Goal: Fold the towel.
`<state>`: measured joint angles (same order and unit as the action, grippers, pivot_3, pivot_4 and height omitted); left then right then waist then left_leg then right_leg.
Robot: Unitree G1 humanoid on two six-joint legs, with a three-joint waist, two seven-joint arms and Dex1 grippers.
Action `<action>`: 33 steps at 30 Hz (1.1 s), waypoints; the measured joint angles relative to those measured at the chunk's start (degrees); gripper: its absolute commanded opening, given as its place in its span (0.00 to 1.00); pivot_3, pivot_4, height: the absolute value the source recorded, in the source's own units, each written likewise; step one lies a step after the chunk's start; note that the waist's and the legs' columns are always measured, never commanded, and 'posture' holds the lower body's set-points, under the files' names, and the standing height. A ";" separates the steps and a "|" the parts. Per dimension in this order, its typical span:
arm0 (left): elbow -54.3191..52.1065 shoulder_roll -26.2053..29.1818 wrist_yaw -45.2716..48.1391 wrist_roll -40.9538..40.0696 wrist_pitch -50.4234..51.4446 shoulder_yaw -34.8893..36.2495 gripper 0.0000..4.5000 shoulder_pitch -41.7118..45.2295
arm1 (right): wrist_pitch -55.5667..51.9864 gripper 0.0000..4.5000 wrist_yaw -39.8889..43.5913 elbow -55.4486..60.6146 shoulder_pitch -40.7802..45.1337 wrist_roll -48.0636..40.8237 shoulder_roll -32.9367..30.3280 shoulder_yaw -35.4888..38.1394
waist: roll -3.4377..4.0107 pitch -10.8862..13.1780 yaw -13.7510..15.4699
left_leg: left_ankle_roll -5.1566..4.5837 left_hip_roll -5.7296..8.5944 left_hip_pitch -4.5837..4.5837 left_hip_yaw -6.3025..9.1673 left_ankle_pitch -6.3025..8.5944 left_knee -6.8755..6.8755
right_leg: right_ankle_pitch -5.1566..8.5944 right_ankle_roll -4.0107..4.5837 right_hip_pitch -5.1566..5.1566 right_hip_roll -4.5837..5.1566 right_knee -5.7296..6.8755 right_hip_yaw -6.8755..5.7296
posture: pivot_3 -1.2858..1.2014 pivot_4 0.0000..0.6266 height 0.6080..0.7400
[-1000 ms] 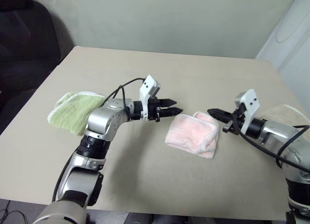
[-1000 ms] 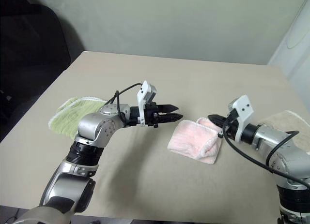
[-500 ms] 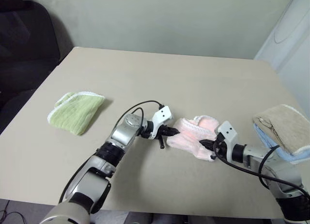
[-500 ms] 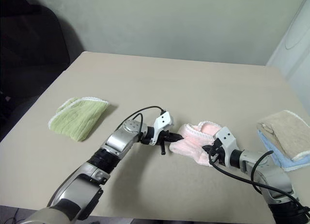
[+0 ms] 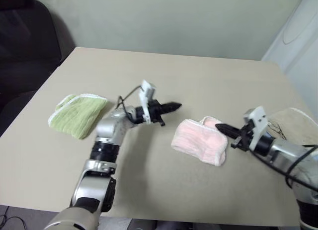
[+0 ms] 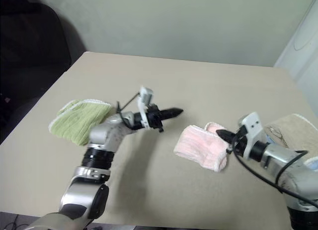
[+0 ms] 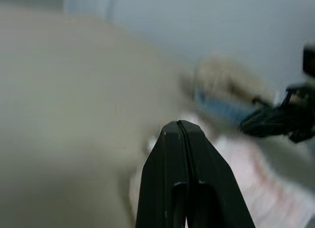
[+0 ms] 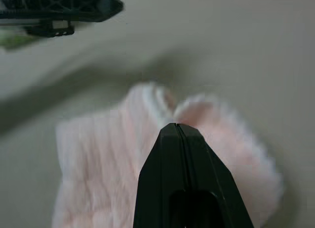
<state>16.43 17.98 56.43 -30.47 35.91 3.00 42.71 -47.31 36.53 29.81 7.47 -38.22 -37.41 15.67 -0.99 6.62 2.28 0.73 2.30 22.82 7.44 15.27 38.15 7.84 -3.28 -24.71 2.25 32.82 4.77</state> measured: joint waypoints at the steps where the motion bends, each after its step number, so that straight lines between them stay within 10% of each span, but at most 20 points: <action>1: -1.06 1.36 -0.50 -0.82 1.01 1.21 0.00 -0.83 | -1.20 0.19 -0.02 0.41 0.07 -1.88 -0.59 1.86 | 0.00 -0.02 -0.01 | -0.05 0.00 -0.12 0.00 0.04 0.00 | 0.05 -0.04 0.09 0.00 0.00 0.02 | 0.52 0.24 1.00; 6: -0.98 3.55 -1.81 -2.08 6.48 2.52 0.14 -4.56 | -3.93 0.58 -1.04 -0.88 0.16 -4.76 -2.39 5.14 | -0.04 0.02 0.20 | -0.17 0.04 -0.04 0.14 0.32 0.03 | 0.28 -0.32 0.04 0.03 0.03 0.06 | 0.52 0.24 1.00; 15: 0.09 2.90 -1.46 -2.79 18.99 -5.60 0.83 -3.28 | -4.81 0.59 -4.56 -4.77 2.53 -5.28 -1.45 5.52 | -0.04 0.02 0.33 | -0.22 0.03 0.07 0.11 0.05 0.06 | -0.11 0.20 -0.07 0.05 0.05 0.00 | 0.52 0.24 1.00; 33: 10.46 -6.13 -0.38 0.48 24.48 -14.22 0.83 3.58 | -4.46 0.59 -8.90 -2.79 -1.68 -5.34 2.54 5.52 | -0.04 0.02 0.59 | -0.48 0.05 0.05 0.02 -0.11 0.12 | 0.05 -0.45 0.01 0.09 0.04 0.04 | 0.52 0.24 1.00</action>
<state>26.89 11.85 56.04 -29.99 60.39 -11.22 46.30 -51.77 27.63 27.01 5.79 -43.56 -34.87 21.19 -1.03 6.64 2.87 0.26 2.35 22.87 7.46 15.16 38.27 7.89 -3.72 -24.70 2.34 32.86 4.80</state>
